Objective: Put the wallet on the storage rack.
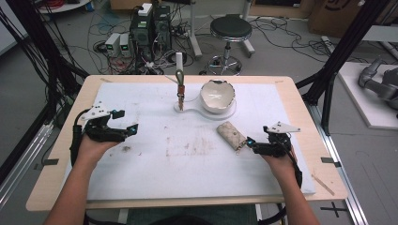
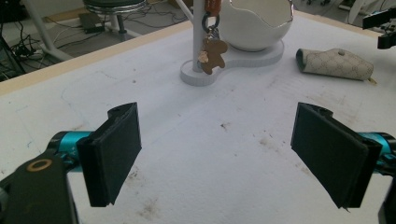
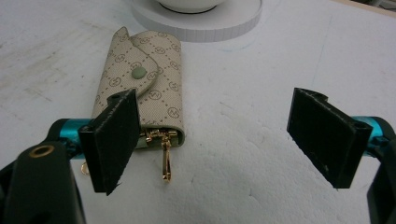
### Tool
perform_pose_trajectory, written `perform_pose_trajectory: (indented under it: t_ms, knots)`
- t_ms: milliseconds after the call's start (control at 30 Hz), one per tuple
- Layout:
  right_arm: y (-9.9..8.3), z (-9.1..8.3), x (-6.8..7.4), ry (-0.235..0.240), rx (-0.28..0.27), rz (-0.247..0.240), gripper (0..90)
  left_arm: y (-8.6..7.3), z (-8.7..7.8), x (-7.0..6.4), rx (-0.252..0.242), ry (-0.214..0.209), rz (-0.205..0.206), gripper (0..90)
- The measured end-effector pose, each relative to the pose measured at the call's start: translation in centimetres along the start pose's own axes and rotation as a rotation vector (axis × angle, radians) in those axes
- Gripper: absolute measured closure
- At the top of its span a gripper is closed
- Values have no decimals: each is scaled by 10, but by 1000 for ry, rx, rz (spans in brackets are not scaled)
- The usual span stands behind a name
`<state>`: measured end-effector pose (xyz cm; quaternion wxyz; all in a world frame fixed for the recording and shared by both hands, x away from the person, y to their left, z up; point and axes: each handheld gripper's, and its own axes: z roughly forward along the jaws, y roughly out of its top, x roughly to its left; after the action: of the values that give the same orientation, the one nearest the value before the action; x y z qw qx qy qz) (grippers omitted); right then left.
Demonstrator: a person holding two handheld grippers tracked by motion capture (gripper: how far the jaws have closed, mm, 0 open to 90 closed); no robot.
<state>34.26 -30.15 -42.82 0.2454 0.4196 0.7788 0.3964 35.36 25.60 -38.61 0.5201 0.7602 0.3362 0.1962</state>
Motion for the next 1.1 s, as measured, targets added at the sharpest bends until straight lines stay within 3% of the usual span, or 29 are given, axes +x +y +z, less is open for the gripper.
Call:
perform_pose_trajectory:
  t_ms: [467,667,1100]
  knots:
    - [3,0,3,8,-24,2,176,-2,1,-5,11,-11,5,161]
    - [7,5,10,41,-19,-17,176,-3,0,-5,16,-15,10,161]
    - [11,26,22,73,49,-55,176,-5,3,-7,36,-22,18,161]
